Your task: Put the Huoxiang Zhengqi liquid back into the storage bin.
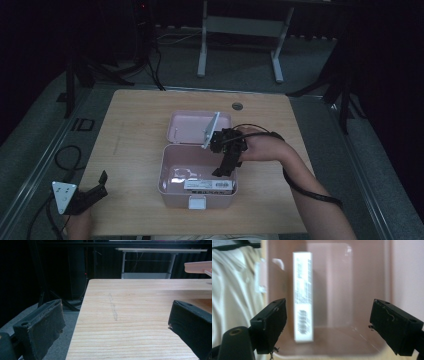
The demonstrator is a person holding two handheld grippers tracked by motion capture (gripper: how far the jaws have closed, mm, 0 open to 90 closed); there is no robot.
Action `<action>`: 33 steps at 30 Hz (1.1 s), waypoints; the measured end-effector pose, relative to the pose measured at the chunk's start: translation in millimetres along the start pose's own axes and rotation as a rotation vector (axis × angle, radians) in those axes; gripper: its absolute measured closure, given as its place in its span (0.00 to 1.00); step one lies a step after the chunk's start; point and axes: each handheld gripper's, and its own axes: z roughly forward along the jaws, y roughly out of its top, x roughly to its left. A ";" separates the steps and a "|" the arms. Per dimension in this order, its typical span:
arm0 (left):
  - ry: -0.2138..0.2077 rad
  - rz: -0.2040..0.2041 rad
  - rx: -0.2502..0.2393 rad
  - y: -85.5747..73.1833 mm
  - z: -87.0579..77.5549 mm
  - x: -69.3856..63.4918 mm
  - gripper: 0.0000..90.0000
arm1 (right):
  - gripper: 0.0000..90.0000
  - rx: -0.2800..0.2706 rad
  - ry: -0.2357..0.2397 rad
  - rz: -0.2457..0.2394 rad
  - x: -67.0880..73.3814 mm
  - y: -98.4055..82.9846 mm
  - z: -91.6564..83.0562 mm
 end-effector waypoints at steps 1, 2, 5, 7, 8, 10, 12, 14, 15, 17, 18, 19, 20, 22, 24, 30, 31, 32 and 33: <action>0.000 -0.001 0.000 0.0 0.0 0.0 0.01 | 0.15 -0.011 -0.010 0.001 -1.9 -3.7 -2.6; 0.000 0.000 -0.001 0.0 0.0 0.0 0.00 | 0.15 -0.031 -0.034 0.004 -5.5 -12.3 -7.4; 0.001 -0.001 0.000 0.0 0.0 -0.1 0.00 | 0.15 -0.063 -0.053 0.009 -9.7 -21.9 -11.9; 0.001 -0.001 -0.001 0.0 0.0 -0.2 0.00 | 0.15 -0.097 -0.084 0.027 -14.0 -32.1 -16.5; 0.001 -0.001 -0.001 0.0 0.0 -0.2 0.00 | 0.15 -0.109 -0.098 0.040 -16.2 -37.3 -18.4; 0.001 -0.002 -0.001 0.0 -0.1 0.0 0.01 | 0.15 -0.149 -0.153 0.068 -22.8 -53.3 -21.9; 0.001 -0.005 -0.002 -0.1 -0.1 0.4 0.00 | 0.15 -0.154 -0.166 0.092 -26.6 -65.4 -21.6; 0.000 -0.004 0.000 0.0 0.0 0.2 0.00 | 0.15 -0.151 -0.163 0.103 -28.3 -71.6 -20.9; 0.000 -0.004 0.000 0.0 0.0 0.2 0.01 | 0.15 -0.151 -0.163 0.103 -28.3 -71.6 -20.9; 0.001 -0.002 0.000 0.0 0.1 -0.2 0.00 | 0.15 -0.138 -0.171 0.139 -34.5 -93.6 -15.1; 0.001 -0.002 0.000 0.0 0.1 -0.2 0.00 | 0.15 -0.138 -0.171 0.139 -34.5 -93.6 -15.1; 0.001 -0.002 0.000 0.0 0.1 -0.1 0.00 | 0.15 -0.132 -0.174 0.147 -35.8 -98.2 -13.0; 0.001 -0.002 0.000 0.0 0.1 -0.1 0.00 | 0.15 -0.132 -0.174 0.147 -35.8 -98.2 -13.0; 0.001 -0.002 0.001 0.0 0.1 0.0 0.01 | 0.14 -0.136 -0.206 0.194 -41.8 -115.5 -2.0; 0.001 -0.003 0.001 0.0 0.1 0.1 0.00 | 0.14 -0.155 -0.241 0.225 -45.2 -125.2 6.2; 0.001 -0.003 0.000 0.0 0.1 0.3 0.00 | 0.14 -0.296 -0.349 0.359 -54.7 -158.8 40.9; 0.001 -0.003 0.000 0.0 0.1 0.3 0.01 | 0.14 -0.296 -0.349 0.359 -54.7 -158.8 40.9; 0.001 -0.005 0.000 0.0 0.1 0.3 0.01 | 0.14 -0.324 -0.389 0.395 -56.5 -168.5 53.6; 0.001 -0.005 0.000 0.0 0.1 0.3 0.00 | 0.14 -0.324 -0.389 0.395 -56.5 -168.5 53.6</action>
